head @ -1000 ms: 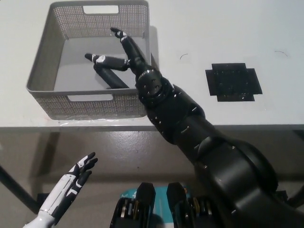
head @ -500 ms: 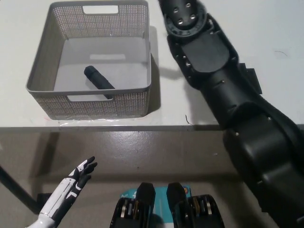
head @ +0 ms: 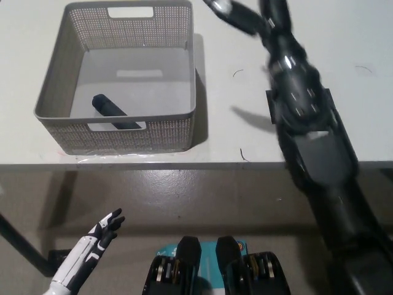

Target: Use the right hand to pick up a electric screw driver and put it into a container on the left side

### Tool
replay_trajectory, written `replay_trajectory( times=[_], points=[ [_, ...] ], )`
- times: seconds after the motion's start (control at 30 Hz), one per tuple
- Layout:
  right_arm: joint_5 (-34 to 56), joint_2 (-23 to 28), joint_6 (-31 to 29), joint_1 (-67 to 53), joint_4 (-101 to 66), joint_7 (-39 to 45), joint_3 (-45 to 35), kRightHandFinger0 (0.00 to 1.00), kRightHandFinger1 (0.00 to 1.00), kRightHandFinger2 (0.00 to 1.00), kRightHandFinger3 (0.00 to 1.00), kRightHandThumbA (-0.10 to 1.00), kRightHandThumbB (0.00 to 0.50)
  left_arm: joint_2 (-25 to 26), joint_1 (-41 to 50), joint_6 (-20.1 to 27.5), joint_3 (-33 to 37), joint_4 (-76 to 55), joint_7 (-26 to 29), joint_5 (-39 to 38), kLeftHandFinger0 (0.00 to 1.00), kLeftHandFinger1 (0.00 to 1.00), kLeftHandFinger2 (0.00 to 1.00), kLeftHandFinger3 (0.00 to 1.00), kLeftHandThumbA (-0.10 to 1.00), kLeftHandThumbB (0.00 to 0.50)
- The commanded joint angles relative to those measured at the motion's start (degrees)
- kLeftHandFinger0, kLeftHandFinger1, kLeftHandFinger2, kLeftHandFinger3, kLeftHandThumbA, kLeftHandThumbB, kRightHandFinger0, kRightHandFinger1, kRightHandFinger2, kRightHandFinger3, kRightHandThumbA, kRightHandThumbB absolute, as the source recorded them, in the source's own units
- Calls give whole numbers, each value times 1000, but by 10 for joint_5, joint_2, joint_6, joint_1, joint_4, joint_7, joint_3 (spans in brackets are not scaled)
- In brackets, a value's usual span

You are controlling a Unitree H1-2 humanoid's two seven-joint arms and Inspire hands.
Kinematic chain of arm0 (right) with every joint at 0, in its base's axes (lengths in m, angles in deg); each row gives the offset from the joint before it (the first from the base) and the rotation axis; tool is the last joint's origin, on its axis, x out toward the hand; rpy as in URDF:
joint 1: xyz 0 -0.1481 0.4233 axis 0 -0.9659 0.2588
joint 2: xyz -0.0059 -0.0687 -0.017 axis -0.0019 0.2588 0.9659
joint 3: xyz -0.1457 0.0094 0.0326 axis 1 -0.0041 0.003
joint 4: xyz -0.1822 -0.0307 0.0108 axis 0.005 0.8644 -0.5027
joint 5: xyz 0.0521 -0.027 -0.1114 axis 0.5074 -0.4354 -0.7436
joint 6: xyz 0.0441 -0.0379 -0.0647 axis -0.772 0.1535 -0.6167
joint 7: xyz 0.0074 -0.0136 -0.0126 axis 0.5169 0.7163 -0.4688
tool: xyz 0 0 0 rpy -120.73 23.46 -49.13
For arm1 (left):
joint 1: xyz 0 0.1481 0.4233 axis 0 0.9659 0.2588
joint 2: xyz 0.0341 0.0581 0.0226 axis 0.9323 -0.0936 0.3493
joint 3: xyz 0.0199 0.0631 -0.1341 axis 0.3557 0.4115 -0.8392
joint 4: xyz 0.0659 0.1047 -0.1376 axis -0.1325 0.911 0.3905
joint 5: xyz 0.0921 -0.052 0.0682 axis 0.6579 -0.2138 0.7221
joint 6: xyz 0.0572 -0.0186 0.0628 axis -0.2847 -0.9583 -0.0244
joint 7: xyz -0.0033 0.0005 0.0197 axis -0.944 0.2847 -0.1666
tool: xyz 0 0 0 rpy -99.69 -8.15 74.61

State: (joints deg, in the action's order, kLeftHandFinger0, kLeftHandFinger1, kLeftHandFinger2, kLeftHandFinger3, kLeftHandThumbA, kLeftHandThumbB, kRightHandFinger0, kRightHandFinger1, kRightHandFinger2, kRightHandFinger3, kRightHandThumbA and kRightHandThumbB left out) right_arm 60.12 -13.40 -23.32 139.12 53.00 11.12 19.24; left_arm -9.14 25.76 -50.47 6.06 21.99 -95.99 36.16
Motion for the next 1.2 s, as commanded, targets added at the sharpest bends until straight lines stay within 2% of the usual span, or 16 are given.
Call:
replay_trajectory(
  times=[0.0, 0.1, 0.13, 0.23, 0.3, 0.4, 0.47, 0.57, 0.6, 0.67, 0.8, 0.83, 0.87, 0.93, 1.07, 1.17],
  points=[
    [107, 80, 2, -204, -374, 67, -50, 1000, 1000, 1000, 1000, 908, 388, -5, 11, 15, -29, -12, 14, -38, 1000, 1000, 1000, 1000, 1000, 329],
    [104, 80, -33, -283, -360, 68, -37, 1000, 1000, 1000, 1000, 898, 365, -1, 11, 12, -35, -12, 13, -43, 1000, 1000, 1000, 1000, 1000, 312],
    [92, 79, -35, -311, -353, 66, -30, 1000, 1000, 1000, 1000, 937, 365, -1, 13, 11, -36, -13, 13, -45, 1000, 1000, 1000, 1000, 1000, 321],
    [83, 78, -49, -365, -322, 68, -19, 1000, 1000, 1000, 1000, 991, 394, -5, 13, 10, -38, -12, 15, -48, 1000, 1000, 1000, 1000, 1000, 331],
    [109, 77, -68, -398, -305, 82, -13, 1000, 1000, 1000, 1000, 946, 364, -7, 15, 13, -39, -10, 14, -49, 1000, 1000, 1000, 1000, 1000, 334],
    [150, 68, -74, -440, -280, 101, -15, 1000, 1000, 1000, 1000, 914, 389, -9, 13, 13, -49, -7, 11, -53, 1000, 1000, 1000, 1000, 1000, 319],
    [174, 64, -87, -461, -255, 120, -13, 1000, 1000, 1000, 1000, 881, 357, -11, 11, 17, -56, -3, 10, -59, 1000, 1000, 1000, 1000, 1000, 329],
    [154, 59, -100, -496, -224, 125, -5, 1000, 1000, 1000, 1000, 951, 376, -14, 11, 21, -64, 2, 8, -69, 1000, 1000, 1000, 1000, 1000, 337],
    [145, 60, -105, -503, -218, 126, -3, 1000, 1000, 1000, 1000, 966, 375, -14, 11, 23, -65, 2, 7, -68, 1000, 1000, 1000, 1000, 1000, 338],
    [137, 61, -107, -522, -198, 133, 3, 1000, 1000, 1000, 1000, 1000, 450, -15, 13, 20, -68, 1, 5, -67, 1000, 1000, 1000, 1000, 1000, 356],
    [117, 67, -135, -545, -164, 138, 9, 1000, 1000, 1000, 1000, 1000, 450, -14, 14, 20, -70, 0, 5, -67, 1000, 1000, 1000, 1000, 1000, 345],
    [126, 66, -141, -543, -151, 143, 6, 1000, 1000, 1000, 1000, 1000, 441, -14, 13, 20, -71, 1, 6, -67, 1000, 1000, 1000, 1000, 1000, 341],
    [127, 65, -146, -543, -141, 144, 5, 1000, 1000, 1000, 1000, 1000, 406, -12, 13, 19, -72, 2, 6, -67, 1000, 1000, 1000, 1000, 1000, 348],
    [142, 62, -143, -543, -129, 152, 2, 1000, 1000, 1000, 1000, 986, 388, -10, 14, 23, -74, 3, 2, -75, 1000, 1000, 1000, 1000, 1000, 343],
    [134, 55, -147, -546, -107, 146, -2, 1000, 1000, 1000, 1000, 975, 400, -12, 18, 22, -71, 5, 3, -72, 1000, 1000, 1000, 1000, 1000, 329],
    [136, 52, -146, -536, -95, 148, -4, 1000, 1000, 1000, 1000, 978, 407, -12, 12, 18, -71, 8, 5, -71, 1000, 1000, 1000, 1000, 1000, 340]
  ],
)
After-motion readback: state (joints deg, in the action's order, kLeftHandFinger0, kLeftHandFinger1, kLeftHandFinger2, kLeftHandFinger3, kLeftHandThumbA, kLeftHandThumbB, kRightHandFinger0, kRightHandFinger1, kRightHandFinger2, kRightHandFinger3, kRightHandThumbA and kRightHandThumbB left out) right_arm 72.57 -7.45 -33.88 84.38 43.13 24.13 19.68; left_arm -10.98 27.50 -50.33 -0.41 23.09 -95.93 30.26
